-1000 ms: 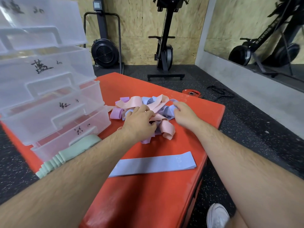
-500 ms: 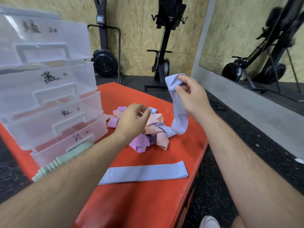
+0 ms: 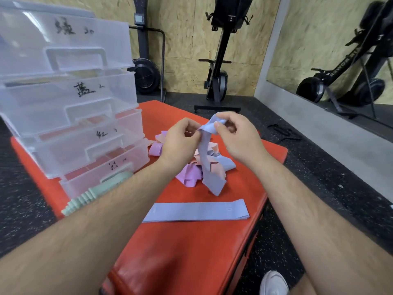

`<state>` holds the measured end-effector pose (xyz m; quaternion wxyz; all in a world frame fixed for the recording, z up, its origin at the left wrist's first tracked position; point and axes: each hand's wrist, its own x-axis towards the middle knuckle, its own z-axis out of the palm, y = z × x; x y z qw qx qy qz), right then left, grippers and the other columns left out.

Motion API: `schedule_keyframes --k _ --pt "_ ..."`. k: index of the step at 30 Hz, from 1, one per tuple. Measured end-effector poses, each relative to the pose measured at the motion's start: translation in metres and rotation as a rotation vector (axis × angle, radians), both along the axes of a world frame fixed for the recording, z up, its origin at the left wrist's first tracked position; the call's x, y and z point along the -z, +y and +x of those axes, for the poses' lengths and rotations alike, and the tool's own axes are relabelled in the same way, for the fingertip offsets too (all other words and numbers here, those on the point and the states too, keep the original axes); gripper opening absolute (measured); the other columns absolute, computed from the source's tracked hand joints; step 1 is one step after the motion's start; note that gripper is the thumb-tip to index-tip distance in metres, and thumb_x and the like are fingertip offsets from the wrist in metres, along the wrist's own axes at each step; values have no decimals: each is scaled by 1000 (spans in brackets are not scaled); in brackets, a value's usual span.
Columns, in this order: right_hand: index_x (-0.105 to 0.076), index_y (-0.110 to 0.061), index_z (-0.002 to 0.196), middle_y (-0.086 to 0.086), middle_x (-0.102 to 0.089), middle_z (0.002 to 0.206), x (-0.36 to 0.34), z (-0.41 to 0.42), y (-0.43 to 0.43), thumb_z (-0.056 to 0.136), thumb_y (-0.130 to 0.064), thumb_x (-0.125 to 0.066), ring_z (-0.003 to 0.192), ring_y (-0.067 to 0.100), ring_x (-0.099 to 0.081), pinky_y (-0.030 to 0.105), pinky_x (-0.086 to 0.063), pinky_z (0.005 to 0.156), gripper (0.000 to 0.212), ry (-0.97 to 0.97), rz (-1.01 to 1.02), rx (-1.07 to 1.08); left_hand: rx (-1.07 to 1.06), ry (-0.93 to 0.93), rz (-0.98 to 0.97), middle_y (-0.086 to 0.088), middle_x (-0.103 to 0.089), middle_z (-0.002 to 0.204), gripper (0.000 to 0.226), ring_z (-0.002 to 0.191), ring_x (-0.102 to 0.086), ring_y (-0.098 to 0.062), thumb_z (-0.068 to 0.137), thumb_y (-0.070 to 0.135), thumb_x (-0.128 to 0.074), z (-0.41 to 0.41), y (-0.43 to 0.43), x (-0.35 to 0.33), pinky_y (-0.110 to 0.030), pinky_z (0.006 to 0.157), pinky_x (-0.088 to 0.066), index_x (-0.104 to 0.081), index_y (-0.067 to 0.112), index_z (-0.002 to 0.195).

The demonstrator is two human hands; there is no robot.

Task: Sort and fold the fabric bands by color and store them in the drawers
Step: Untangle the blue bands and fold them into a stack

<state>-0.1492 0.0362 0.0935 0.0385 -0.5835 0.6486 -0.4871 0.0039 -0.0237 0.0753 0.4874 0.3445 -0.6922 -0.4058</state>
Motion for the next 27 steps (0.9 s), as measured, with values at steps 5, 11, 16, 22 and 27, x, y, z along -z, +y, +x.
schedule_keyframes --k 5,11,16,22,27 --pt "-73 -32 98 -8 -53 105 5 -2 1 92 -33 -62 103 13 -55 29 -46 94 12 83 -143 82 -10 76 15 -7 -68 85 20 80 -67 -21 83 -1 -55 14 -4 -5 -31 64 -60 -68 13 88" --pt "-56 -28 121 -11 -69 107 8 16 -1 95 -25 -66 99 1 -65 21 -52 79 27 -246 175 -208 73 139 49 -3 -65 84 10 68 -64 -4 90 -1 -59 19 5 -11 -14 56 -50 -66 4 95" --pt "-64 -20 107 -9 -69 94 10 24 -6 94 -26 -66 82 3 -64 20 -49 67 14 -194 154 -173 102 35 72 -6 -71 94 19 89 -69 -22 85 6 -55 30 -2 -10 -36 75 -61 -70 14 92" --pt "-63 -21 99 -1 -69 95 13 31 -7 92 -29 -68 81 11 -60 30 -48 67 11 -102 164 -207 39 -176 -133 4 -69 77 11 74 -63 -15 92 26 -65 37 -2 -8 -31 64 -53 -69 17 87" --pt "-62 -26 103 1 -70 100 16 27 -10 92 -25 -67 85 15 -63 38 -54 80 12 -53 189 -246 -104 -225 -292 2 -66 86 13 83 -60 -16 95 22 -59 44 -14 -12 -31 74 -49 -67 16 88"
